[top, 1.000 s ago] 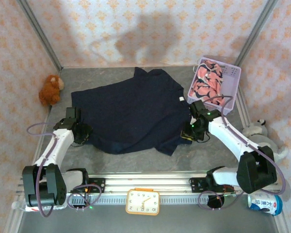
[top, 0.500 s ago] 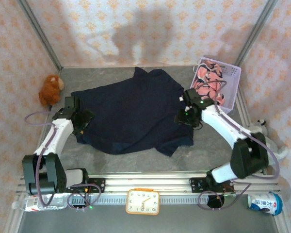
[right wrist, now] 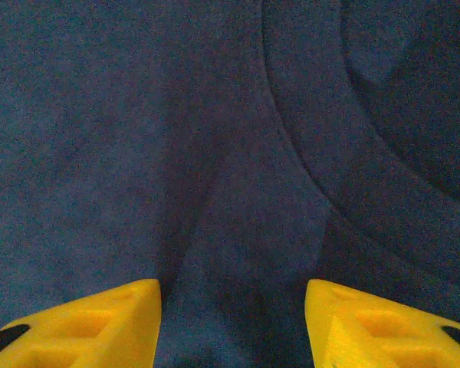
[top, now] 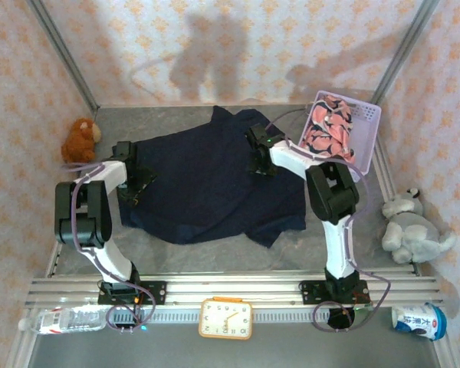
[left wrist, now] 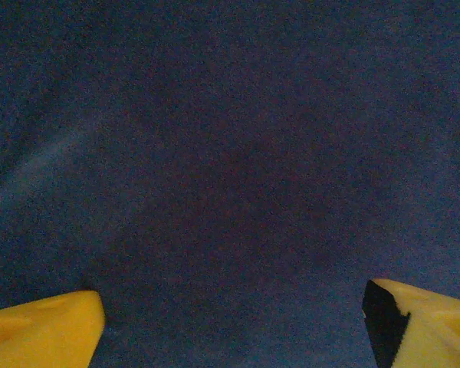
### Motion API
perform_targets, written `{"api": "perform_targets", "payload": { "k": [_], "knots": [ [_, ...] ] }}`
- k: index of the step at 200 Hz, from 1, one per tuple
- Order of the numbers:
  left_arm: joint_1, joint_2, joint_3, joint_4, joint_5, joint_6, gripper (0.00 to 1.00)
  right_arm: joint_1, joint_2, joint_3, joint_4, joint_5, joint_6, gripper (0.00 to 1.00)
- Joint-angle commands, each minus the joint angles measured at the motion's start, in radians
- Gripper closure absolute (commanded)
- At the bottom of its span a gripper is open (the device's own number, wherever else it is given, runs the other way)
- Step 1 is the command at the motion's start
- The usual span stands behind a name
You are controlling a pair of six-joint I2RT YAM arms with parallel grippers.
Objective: Fold and stack the mixed laundry pile
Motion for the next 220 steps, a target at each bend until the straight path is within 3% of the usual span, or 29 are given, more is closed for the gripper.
{"api": "perform_targets", "payload": {
  "k": [1,35,65,95,111,131,157,200,220],
  "knots": [
    [-0.007,0.082,0.073,-0.037,-0.043,0.031,0.10,-0.007,0.089,0.112,-0.064,0.082,0.058,0.47],
    [-0.008,0.234,0.219,-0.066,-0.018,0.079,0.10,-0.041,0.219,0.278,-0.093,0.076,0.082,0.45],
    [-0.009,0.364,0.448,-0.123,0.026,0.121,0.10,-0.103,0.314,0.469,-0.115,0.023,0.060,0.43],
    [-0.016,0.402,0.633,-0.186,0.044,0.143,0.08,-0.134,0.317,0.621,-0.136,-0.039,-0.028,0.37],
    [-0.021,0.380,0.695,-0.221,0.051,0.157,0.00,-0.131,0.276,0.636,-0.167,-0.050,-0.081,0.35],
    [-0.030,0.318,0.722,-0.253,0.049,0.185,0.00,-0.122,0.161,0.521,-0.159,-0.083,-0.137,0.34],
    [-0.043,0.191,0.673,-0.272,0.038,0.216,0.00,-0.078,-0.043,0.251,-0.132,-0.108,-0.214,0.36],
    [-0.055,-0.090,0.405,-0.259,0.014,0.151,0.00,0.056,-0.300,-0.134,-0.131,-0.136,-0.286,0.39],
    [-0.056,-0.231,0.237,-0.232,-0.001,0.074,0.00,0.138,-0.377,-0.276,-0.119,-0.134,-0.291,0.50]
  ]
}}
